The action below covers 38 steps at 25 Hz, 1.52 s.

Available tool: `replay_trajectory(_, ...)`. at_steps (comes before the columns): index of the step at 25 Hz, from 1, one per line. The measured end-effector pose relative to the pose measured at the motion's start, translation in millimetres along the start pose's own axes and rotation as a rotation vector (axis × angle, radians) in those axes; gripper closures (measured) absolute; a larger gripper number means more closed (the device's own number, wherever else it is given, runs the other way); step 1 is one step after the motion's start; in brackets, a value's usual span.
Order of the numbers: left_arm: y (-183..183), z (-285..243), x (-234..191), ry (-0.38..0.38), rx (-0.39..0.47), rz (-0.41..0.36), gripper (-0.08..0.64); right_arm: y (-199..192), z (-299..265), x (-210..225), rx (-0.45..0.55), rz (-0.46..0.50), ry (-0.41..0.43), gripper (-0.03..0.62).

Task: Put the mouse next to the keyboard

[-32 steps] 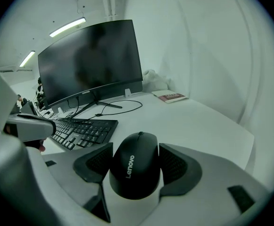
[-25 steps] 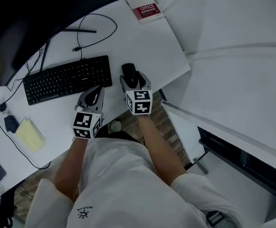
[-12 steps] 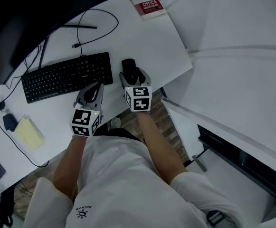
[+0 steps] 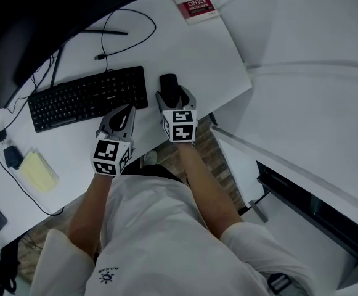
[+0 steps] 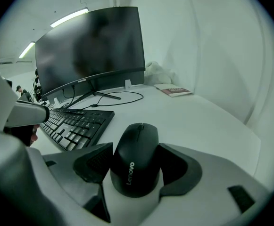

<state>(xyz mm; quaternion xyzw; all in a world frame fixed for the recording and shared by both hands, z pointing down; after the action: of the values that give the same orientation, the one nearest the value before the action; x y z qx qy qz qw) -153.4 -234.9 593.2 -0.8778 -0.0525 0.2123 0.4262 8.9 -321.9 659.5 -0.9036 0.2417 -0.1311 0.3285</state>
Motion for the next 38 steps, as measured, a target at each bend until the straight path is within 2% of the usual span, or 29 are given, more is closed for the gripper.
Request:
replay_trajectory(15, 0, 3, -3, 0.002, 0.003, -0.004, 0.549, 1, -5, -3, -0.02, 0.026, -0.02, 0.275)
replay_trajectory(21, -2, 6, -1, 0.007, 0.001, -0.01, 0.549, 1, -5, -3, -0.016, 0.021, 0.007, 0.275)
replay_trajectory(38, -3, 21, 21, -0.001, 0.026, -0.048, 0.549, 0, 35, -1, 0.061, 0.027, -0.005, 0.275)
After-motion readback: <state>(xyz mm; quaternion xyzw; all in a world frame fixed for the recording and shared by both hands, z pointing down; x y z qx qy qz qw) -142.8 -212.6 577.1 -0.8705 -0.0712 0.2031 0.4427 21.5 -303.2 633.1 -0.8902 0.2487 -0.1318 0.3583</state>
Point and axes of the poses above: the fingertips, and each gripper's own axes: z backward along the fingers, x to its right, y out of its top, the point moved 7 cm from there along z, backward along the fingers, and after that the axes turned 3 degrees about -x, right-handed, at the moved point
